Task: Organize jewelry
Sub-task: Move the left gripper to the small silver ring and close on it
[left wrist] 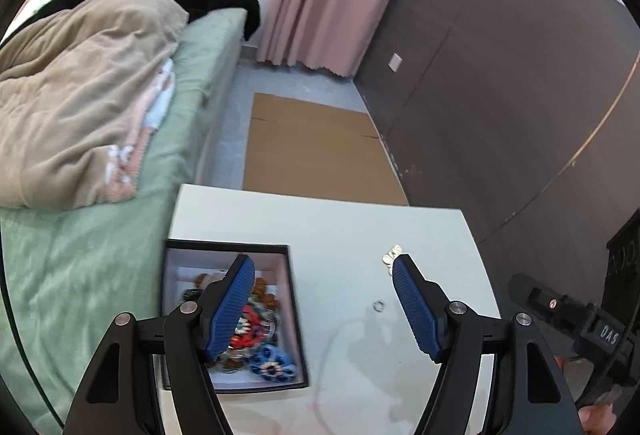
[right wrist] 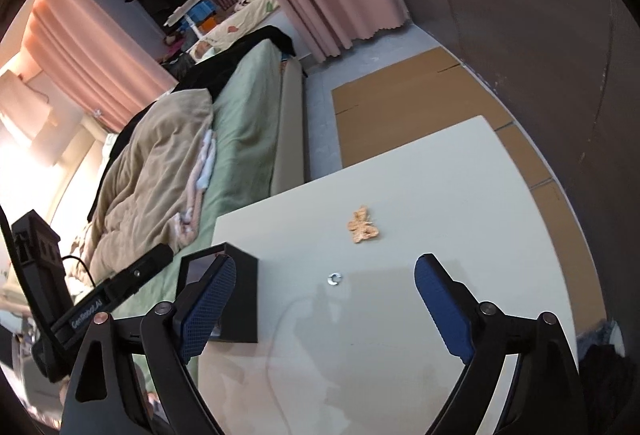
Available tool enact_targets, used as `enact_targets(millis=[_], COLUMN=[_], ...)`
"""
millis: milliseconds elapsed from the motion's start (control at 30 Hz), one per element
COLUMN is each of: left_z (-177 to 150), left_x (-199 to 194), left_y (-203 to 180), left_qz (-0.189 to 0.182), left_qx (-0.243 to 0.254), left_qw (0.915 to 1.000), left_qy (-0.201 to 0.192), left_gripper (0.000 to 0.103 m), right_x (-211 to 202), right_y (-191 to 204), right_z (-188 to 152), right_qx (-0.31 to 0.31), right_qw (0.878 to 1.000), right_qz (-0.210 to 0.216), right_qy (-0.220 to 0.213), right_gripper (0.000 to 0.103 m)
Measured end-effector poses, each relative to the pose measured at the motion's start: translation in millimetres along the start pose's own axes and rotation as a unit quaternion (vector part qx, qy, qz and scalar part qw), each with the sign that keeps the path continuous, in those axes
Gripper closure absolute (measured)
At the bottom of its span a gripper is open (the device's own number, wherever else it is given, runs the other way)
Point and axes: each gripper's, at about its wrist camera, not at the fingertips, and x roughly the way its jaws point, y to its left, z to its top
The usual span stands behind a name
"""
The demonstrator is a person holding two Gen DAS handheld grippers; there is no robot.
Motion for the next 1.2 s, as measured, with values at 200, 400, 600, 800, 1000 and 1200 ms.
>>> enact_targets(millis=[200, 400, 600, 800, 1000, 1200], left_z=[-7.3, -16.5, -32.0, -43.1, -51.6, -57.1], left_x=[20.0, 47.1, 76.3, 98.1, 114.8, 129.3], left_y=[-28.4, -51.3, -73.5, -81.4, -87.1, -91.3], left_qz=[0.008, 0.019, 0.042, 0.050, 0.064, 0.068], left_qx=[0.040, 0.076, 0.126, 0.143, 0.167, 0.178], left_qw=[0.9988, 0.9951, 0.9865, 0.9807, 0.9743, 0.9702], left_qy=[0.026, 0.060, 0.096, 0.123, 0.137, 0.151], left_gripper=[0.031, 0.036, 0.047, 0.059, 0.065, 0.077], right_x=[-10.2, -14.9, -19.4, -18.7, -26.1, -25.9], right_y=[-19.5, -43.8, -58.4, -67.2, -82.1, -87.0], right_z=[5.8, 11.3, 15.5, 20.8, 25.2, 29.0], right_qx=[0.013, 0.035, 0.043, 0.056, 0.077, 0.083], right_qw=[1.000, 0.999, 0.998, 0.998, 0.996, 0.995], right_qz=[-0.004, -0.024, -0.038, -0.043, -0.044, -0.045], right_qy=[-0.004, -0.001, -0.004, -0.004, -0.015, -0.016], right_gripper=[0.012, 0.012, 0.012, 0.012, 0.012, 0.012])
